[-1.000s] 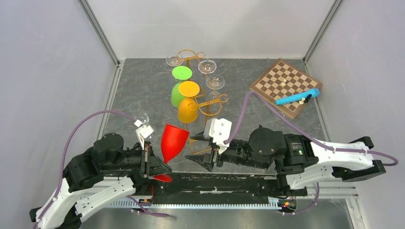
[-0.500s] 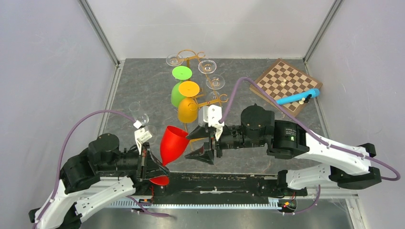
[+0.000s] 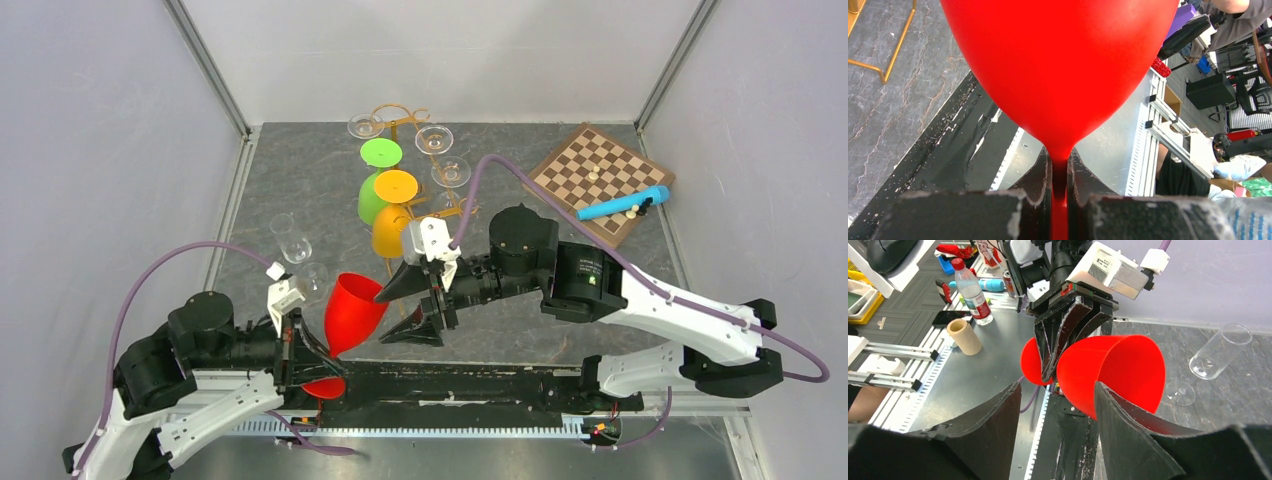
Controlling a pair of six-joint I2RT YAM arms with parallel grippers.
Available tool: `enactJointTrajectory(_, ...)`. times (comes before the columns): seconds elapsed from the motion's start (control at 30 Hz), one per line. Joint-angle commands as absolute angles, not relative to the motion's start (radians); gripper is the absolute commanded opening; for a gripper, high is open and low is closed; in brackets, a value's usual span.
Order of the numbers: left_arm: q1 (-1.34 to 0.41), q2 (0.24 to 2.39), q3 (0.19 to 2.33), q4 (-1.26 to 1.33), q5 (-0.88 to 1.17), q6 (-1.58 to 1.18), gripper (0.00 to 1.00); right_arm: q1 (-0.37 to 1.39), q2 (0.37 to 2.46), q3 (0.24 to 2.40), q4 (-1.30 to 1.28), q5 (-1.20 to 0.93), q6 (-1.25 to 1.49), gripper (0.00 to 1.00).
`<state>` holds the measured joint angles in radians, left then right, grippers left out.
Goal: Take the wine glass off the wine glass rack
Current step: Place the wine glass at the center of the board.
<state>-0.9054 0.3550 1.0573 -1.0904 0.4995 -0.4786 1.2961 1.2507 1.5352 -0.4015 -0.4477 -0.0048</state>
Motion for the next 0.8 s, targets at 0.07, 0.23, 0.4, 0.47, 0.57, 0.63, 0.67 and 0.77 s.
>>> enactJointTrajectory(0.07,-0.910,0.327,1.062,-1.093,0.543,-0.416,0.02,1.277,1.260,1.581,-0.312,-0.503,0.037,0.58)
enactJointTrajectory(0.23,-0.910,0.312,1.059,-1.098,0.543,-0.417,0.02,1.273,1.288,1.586,-0.307,-0.508,0.055,0.58)
enactJointTrajectory(0.4,-0.910,0.299,1.064,-1.098,0.542,-0.420,0.02,1.272,1.308,1.588,-0.301,-0.508,0.070,0.58)
enactJointTrajectory(0.47,-0.910,0.292,1.069,-1.098,0.540,-0.420,0.02,1.272,1.316,1.589,-0.297,-0.519,0.076,0.58)
enactJointTrajectory(0.57,-0.910,0.283,1.072,-1.098,0.538,-0.423,0.02,1.273,1.325,1.588,-0.294,-0.541,0.085,0.58)
enactJointTrajectory(0.63,-0.910,0.281,1.072,-1.099,0.536,-0.426,0.02,1.272,1.330,1.586,-0.292,-0.556,0.090,0.57)
enactJointTrajectory(0.67,-0.910,0.277,1.072,-1.098,0.534,-0.427,0.02,1.272,1.334,1.585,-0.293,-0.561,0.092,0.57)
enactJointTrajectory(0.77,-0.910,0.276,1.074,-1.098,0.522,-0.433,0.02,1.272,1.342,1.586,-0.290,-0.592,0.102,0.54)
